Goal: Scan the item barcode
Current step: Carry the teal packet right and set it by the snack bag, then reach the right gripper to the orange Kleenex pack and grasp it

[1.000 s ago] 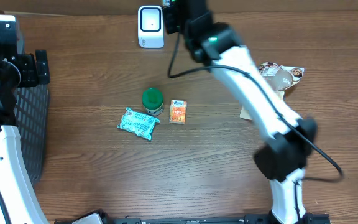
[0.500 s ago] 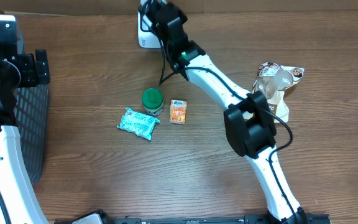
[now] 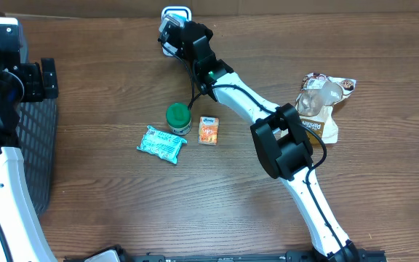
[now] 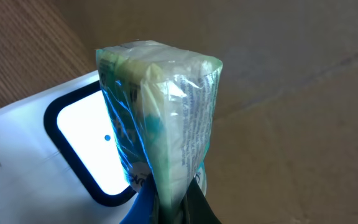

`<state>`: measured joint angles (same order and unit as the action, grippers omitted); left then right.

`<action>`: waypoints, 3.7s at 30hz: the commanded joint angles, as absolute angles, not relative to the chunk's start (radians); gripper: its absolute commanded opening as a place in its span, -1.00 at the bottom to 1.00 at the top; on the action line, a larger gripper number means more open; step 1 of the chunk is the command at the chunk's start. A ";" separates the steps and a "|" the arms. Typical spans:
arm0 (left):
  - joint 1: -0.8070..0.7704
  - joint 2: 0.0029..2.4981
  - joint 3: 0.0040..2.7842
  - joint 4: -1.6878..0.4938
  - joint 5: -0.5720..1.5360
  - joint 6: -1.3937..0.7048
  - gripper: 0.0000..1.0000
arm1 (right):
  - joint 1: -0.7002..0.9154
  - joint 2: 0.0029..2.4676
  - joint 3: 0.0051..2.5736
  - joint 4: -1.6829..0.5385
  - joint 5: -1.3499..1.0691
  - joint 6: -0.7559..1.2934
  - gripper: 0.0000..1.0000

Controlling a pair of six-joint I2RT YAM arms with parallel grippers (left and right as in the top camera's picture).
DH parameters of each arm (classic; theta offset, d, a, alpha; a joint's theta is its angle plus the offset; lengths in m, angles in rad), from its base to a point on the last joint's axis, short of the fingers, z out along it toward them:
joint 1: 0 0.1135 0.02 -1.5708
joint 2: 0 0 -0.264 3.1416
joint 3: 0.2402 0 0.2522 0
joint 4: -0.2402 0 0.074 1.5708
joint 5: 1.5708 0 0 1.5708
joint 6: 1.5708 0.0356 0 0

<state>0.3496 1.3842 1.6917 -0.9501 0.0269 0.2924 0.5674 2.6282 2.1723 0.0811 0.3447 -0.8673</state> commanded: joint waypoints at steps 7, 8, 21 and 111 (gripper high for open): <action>0.353 1.386 1.713 -0.946 0.035 0.311 0.99 | 0.595 2.556 2.180 0.088 0.345 -0.715 -0.92; 0.353 1.386 1.713 -0.946 0.035 0.311 0.99 | 0.595 2.536 2.180 0.081 0.345 -0.662 -0.92; 0.353 1.386 1.713 -0.946 0.034 0.311 0.99 | 0.537 2.079 2.180 -0.590 0.139 0.041 -0.92; 0.353 1.386 1.713 -0.946 0.035 0.311 0.99 | 0.526 2.021 1.290 -0.588 -0.300 0.593 -0.81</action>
<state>0.3496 1.3842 1.6917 -0.9497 0.0269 0.2924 0.5262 2.0254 1.3010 -0.5873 -0.3325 0.6079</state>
